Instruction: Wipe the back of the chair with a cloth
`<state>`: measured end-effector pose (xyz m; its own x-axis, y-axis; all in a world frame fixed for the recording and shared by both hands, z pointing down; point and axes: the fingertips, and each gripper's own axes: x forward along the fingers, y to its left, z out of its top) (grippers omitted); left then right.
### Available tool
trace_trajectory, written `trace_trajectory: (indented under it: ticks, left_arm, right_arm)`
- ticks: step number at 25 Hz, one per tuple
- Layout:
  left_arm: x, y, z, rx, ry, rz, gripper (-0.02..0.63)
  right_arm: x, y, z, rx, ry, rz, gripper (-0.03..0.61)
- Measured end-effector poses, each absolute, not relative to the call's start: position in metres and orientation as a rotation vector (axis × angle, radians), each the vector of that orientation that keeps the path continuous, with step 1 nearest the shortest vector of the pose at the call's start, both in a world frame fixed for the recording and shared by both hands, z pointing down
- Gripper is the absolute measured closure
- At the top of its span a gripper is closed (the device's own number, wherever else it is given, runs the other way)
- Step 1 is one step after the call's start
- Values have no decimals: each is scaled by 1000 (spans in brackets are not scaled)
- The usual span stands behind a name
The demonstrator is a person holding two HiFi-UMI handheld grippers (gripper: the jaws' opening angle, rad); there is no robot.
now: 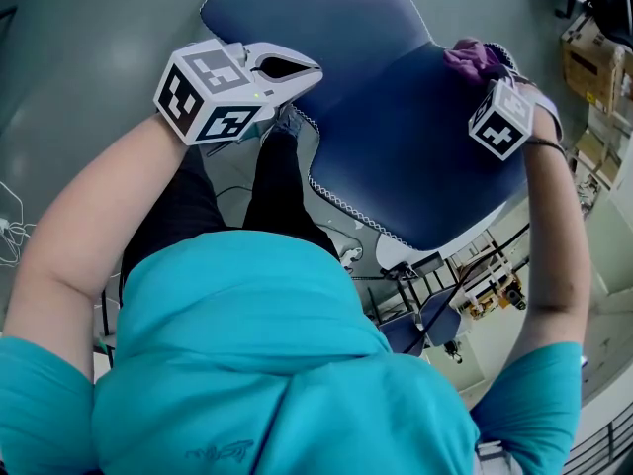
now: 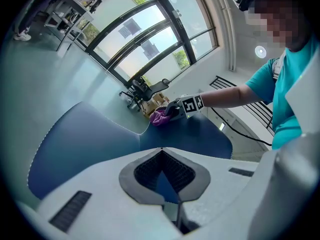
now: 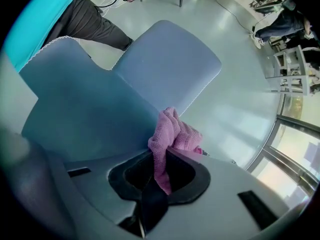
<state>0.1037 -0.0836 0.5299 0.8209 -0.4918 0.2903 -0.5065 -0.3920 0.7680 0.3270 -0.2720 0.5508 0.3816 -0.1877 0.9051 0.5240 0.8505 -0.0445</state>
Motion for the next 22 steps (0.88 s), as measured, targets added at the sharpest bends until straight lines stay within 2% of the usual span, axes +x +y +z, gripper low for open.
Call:
trace_trajectory:
  ticks: [22]
  left_arm:
    - [108, -81, 527, 2063, -723, 16, 618]
  right_arm:
    - [334, -225, 555, -405, -1076, -347, 520]
